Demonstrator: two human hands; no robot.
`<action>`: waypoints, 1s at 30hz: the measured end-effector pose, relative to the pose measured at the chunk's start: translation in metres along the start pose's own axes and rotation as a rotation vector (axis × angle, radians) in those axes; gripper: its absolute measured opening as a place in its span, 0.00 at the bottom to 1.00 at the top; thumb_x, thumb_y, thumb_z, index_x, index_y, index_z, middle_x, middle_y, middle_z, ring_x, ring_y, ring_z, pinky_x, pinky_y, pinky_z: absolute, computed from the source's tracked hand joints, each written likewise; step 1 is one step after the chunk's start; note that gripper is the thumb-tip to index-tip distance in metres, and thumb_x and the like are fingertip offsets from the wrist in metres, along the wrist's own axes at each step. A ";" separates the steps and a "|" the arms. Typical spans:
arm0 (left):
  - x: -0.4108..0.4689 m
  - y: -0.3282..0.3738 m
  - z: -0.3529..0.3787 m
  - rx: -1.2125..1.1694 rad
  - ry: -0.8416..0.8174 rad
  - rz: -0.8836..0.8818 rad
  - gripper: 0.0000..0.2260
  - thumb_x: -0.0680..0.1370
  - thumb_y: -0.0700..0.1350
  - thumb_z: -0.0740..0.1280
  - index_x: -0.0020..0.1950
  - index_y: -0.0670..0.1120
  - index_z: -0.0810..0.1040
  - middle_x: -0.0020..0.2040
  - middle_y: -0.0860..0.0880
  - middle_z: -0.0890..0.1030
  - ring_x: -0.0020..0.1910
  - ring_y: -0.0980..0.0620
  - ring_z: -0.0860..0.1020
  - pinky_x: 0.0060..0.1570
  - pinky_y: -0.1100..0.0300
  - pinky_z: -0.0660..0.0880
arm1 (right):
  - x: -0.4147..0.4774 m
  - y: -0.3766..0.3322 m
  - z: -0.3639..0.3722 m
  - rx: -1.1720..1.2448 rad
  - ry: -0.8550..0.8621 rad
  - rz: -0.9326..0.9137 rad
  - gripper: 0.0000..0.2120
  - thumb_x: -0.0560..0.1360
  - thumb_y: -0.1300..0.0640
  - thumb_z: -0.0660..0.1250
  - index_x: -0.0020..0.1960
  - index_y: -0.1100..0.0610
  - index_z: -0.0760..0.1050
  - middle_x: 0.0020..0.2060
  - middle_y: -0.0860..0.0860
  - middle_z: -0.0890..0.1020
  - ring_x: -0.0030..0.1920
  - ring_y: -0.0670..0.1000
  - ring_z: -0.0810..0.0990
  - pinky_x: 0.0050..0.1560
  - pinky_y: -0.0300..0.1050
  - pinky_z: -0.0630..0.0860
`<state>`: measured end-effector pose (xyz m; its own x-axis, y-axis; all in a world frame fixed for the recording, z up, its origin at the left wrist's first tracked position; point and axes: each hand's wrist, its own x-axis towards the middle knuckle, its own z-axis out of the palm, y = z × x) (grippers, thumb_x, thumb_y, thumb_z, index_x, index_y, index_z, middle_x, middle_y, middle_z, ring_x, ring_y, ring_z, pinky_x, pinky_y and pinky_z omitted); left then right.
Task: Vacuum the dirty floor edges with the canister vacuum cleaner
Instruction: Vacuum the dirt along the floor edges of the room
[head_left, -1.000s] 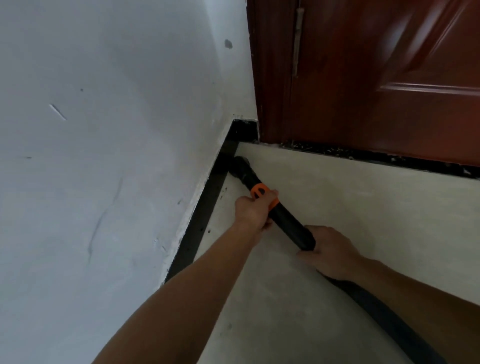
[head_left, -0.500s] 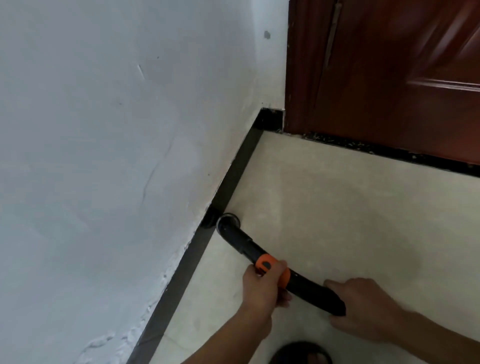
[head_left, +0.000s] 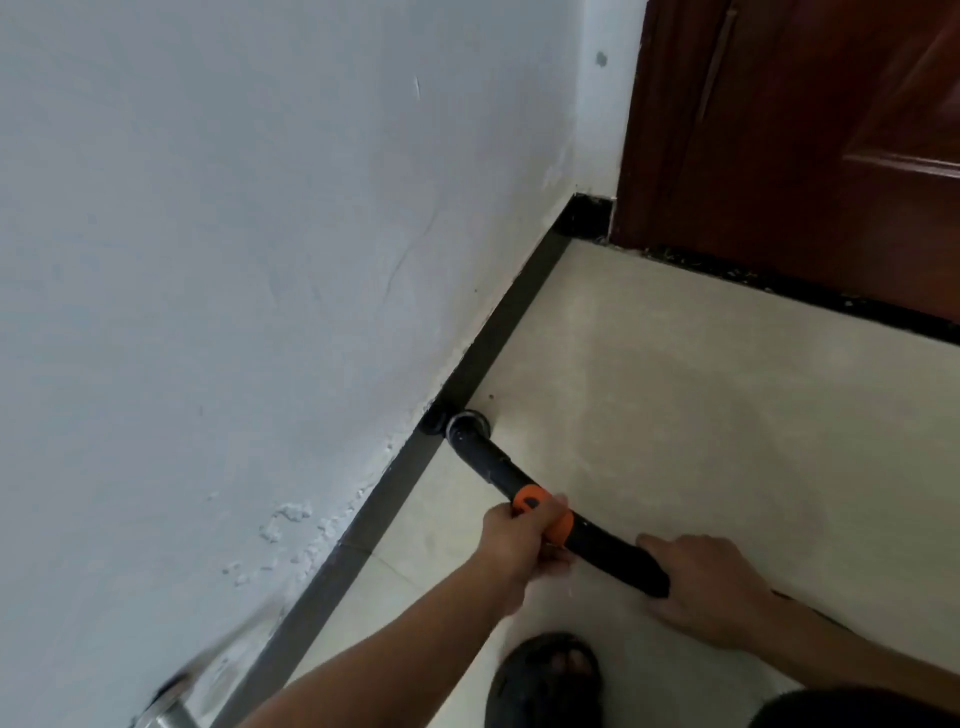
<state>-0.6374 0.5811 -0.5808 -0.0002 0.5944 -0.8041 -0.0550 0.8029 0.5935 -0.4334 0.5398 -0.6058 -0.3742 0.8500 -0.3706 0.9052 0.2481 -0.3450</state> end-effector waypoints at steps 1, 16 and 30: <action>0.007 0.010 0.004 0.017 -0.014 0.015 0.22 0.74 0.48 0.73 0.60 0.34 0.73 0.40 0.40 0.80 0.28 0.48 0.78 0.29 0.57 0.78 | 0.004 0.000 -0.002 0.030 0.005 0.040 0.12 0.74 0.43 0.62 0.55 0.45 0.71 0.38 0.43 0.75 0.38 0.44 0.75 0.28 0.33 0.60; -0.026 -0.029 -0.019 0.105 0.061 -0.080 0.18 0.77 0.50 0.67 0.58 0.38 0.72 0.41 0.40 0.80 0.29 0.46 0.78 0.31 0.58 0.76 | -0.009 -0.016 0.023 -0.002 -0.138 -0.054 0.25 0.71 0.33 0.59 0.58 0.49 0.70 0.47 0.50 0.81 0.49 0.53 0.80 0.39 0.44 0.63; -0.020 0.059 0.035 0.132 0.062 0.206 0.09 0.76 0.46 0.69 0.46 0.47 0.70 0.42 0.40 0.79 0.31 0.45 0.77 0.34 0.54 0.78 | 0.009 0.011 -0.029 0.206 0.007 0.101 0.09 0.70 0.42 0.62 0.42 0.43 0.63 0.30 0.43 0.70 0.29 0.42 0.70 0.29 0.32 0.62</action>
<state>-0.6058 0.6184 -0.5284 -0.0598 0.7453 -0.6640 0.0836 0.6666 0.7407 -0.4207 0.5637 -0.5874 -0.2820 0.8690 -0.4066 0.8774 0.0622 -0.4756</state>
